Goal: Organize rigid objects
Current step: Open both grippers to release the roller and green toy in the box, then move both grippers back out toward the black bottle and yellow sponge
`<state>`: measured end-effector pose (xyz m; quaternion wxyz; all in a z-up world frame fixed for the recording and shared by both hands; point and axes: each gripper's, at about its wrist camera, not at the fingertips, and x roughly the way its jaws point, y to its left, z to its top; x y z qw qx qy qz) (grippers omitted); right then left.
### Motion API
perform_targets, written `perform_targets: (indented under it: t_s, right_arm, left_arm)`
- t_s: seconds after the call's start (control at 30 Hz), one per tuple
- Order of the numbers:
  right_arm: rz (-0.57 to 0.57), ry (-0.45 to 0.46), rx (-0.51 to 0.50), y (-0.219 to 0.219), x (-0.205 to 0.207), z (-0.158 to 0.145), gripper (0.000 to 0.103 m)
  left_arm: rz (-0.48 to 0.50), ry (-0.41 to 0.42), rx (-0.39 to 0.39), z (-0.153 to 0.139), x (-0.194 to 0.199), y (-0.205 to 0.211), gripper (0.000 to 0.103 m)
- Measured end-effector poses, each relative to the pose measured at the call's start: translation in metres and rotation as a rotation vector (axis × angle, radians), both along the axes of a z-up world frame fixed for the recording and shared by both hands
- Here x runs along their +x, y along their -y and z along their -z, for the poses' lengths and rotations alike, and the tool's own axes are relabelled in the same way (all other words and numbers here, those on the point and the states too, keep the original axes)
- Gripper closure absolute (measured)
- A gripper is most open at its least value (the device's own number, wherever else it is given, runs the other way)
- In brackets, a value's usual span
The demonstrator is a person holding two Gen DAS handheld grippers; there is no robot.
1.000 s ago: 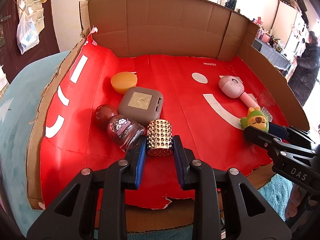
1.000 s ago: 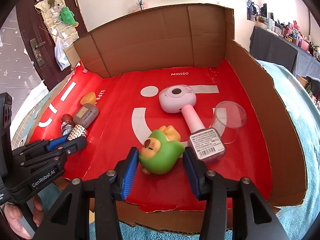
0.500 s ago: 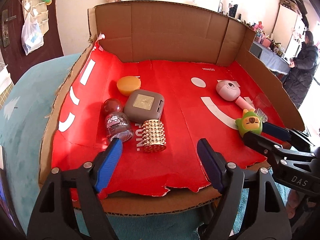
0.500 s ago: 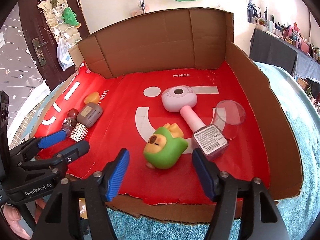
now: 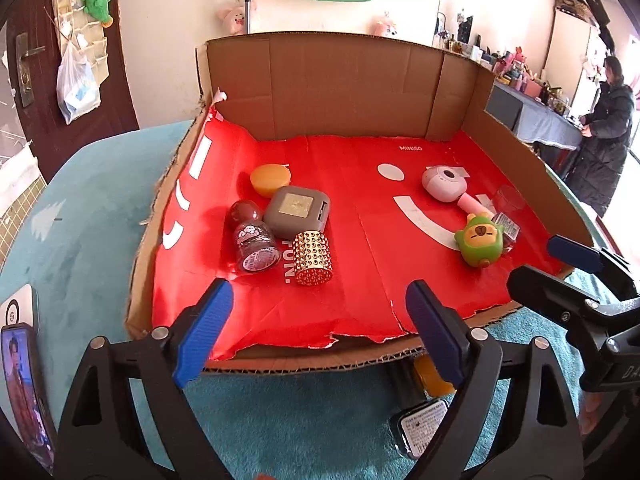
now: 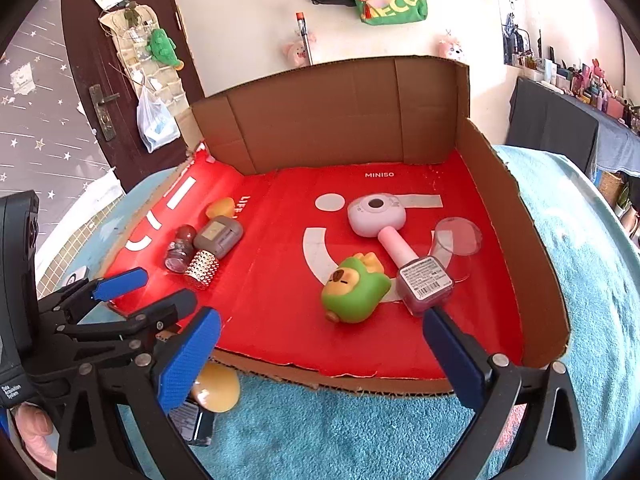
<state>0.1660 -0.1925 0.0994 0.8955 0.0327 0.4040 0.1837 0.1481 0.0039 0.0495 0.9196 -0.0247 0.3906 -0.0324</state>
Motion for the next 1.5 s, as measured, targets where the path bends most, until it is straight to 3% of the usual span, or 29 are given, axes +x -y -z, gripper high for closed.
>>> perform_targets:
  t_s: [0.17, 0.47, 0.63, 0.8, 1.1, 1.27, 1.5]
  right_arm:
    - [0.000, 0.014, 0.025, 0.003, -0.008, -0.008, 0.000]
    - [0.007, 0.032, 0.052, 0.009, -0.026, -0.020, 0.000]
    - [0.005, 0.039, 0.056, 0.010, -0.036, -0.024, 0.000]
    - [0.009, 0.038, 0.065, 0.016, -0.043, -0.026, 0.000]
    - [0.058, 0.020, 0.057, 0.033, -0.049, -0.019, 0.000]
    - [0.080, -0.002, 0.066, 0.044, -0.051, -0.011, 0.000]
    - [0.073, -0.027, 0.071, 0.045, -0.054, -0.003, 0.000]
  left_arm:
    - [-0.030, 0.009, -0.008, -0.006, -0.009, -0.008, 0.013]
    - [-0.050, 0.045, 0.002, -0.016, -0.034, -0.014, 0.001]
    - [-0.042, 0.059, 0.008, -0.016, -0.047, -0.011, 0.000]
    - [-0.022, 0.083, 0.065, -0.013, -0.062, -0.001, 0.000]
    - [0.062, 0.007, 0.009, 0.006, -0.068, 0.019, 0.000]
    - [0.112, -0.080, -0.052, 0.024, -0.061, 0.031, 0.000]
    - [0.058, -0.095, -0.037, 0.042, -0.055, 0.026, 0.000]
